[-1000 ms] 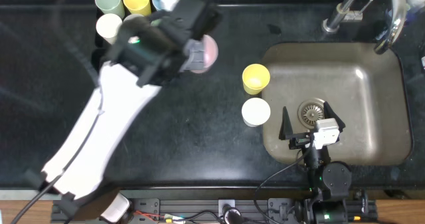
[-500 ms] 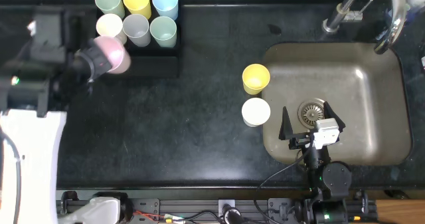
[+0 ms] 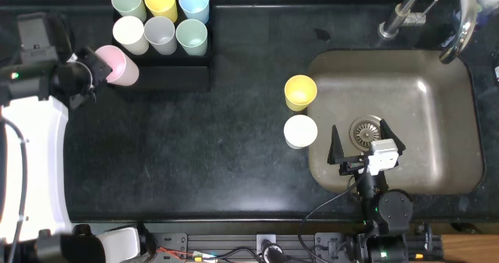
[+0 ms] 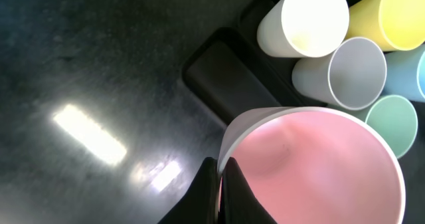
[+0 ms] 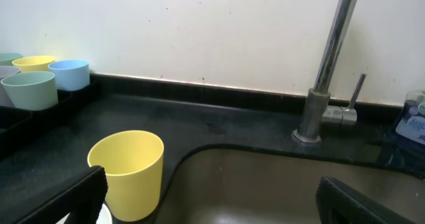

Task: Store Cups

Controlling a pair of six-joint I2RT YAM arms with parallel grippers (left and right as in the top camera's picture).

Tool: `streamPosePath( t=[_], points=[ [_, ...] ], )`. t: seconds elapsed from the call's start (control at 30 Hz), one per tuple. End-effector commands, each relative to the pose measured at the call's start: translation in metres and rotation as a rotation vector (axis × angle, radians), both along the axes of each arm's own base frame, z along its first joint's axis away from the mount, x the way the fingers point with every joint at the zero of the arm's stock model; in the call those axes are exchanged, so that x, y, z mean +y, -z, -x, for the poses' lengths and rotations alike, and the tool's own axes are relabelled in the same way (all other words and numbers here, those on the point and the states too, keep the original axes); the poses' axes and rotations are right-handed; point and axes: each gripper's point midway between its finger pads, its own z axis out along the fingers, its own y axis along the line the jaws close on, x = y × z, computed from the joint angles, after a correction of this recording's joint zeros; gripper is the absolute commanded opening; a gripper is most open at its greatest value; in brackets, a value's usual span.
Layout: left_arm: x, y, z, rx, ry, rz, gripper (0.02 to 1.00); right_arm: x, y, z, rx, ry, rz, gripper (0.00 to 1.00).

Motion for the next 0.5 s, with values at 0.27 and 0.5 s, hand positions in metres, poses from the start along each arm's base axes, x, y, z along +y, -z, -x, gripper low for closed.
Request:
streamPosePath(
  t=[0.27,0.5],
  points=[
    [0.014,0.048,-0.027,0.082,-0.018,-0.021,0.038,0.002,0.004,0.0,0.002,-0.007,-0.003,0.996],
    [0.03,0.067,-0.033,0.104,-0.1,-0.009,0.036,0.002,0.004,0.0,0.002,-0.007,-0.003,0.996]
  ],
)
